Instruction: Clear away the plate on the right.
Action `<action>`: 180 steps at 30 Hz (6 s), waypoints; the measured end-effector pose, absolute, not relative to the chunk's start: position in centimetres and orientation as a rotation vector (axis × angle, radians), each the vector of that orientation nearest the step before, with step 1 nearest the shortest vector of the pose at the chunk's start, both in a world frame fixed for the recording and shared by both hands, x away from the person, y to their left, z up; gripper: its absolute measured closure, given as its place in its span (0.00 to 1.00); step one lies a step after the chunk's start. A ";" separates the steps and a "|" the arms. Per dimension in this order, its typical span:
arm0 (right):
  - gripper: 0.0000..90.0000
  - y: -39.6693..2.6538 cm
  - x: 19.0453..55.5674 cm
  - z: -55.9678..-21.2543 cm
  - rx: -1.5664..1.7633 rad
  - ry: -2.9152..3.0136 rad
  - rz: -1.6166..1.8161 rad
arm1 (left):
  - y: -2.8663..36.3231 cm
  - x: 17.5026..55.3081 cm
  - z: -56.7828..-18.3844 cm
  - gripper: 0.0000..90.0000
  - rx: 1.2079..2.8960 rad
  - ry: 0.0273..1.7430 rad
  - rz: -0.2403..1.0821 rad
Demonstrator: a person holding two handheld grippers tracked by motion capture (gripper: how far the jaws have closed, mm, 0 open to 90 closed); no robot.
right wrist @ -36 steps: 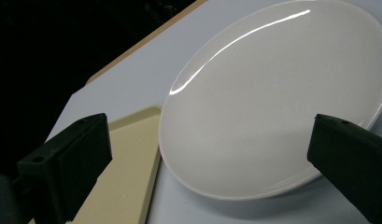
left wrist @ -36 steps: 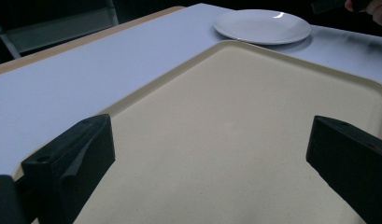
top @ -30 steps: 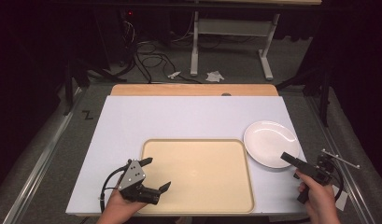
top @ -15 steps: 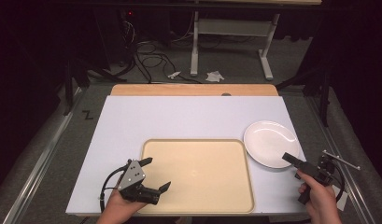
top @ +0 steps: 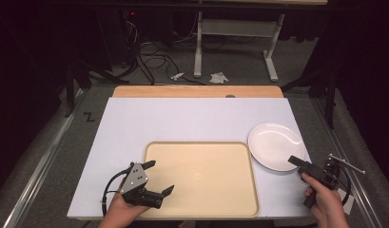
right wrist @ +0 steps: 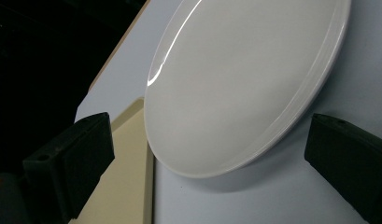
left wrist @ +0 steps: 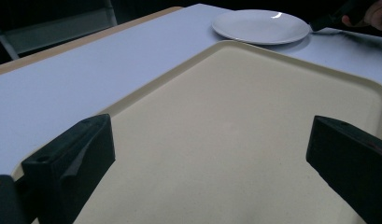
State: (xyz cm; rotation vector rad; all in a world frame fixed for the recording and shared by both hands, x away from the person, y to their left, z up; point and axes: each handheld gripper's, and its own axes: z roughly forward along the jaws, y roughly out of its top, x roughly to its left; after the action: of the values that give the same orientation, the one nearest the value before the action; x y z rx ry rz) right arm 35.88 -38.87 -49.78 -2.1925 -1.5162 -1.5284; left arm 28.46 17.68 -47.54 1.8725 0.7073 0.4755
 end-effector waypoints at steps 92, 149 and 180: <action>0.99 -41.7 36.2 -50.9 -2.374 -1.110 -1.585 | 17.4 28.3 -47.5 0.04 1.872 0.685 0.482; 0.99 -37.7 37.3 -46.4 -2.157 -1.318 -1.706 | 18.2 28.4 -47.3 0.03 1.827 0.715 0.505; 0.99 -29.5 37.6 -46.3 -1.909 -1.496 -1.672 | 18.5 28.2 -46.8 0.00 1.787 0.710 0.551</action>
State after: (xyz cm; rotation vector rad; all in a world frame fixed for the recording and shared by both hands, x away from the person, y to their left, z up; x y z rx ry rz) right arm 37.60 -29.47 -46.32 -1.9094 -1.4958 -1.6721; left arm 28.15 18.53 -46.84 1.7871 0.7095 0.5511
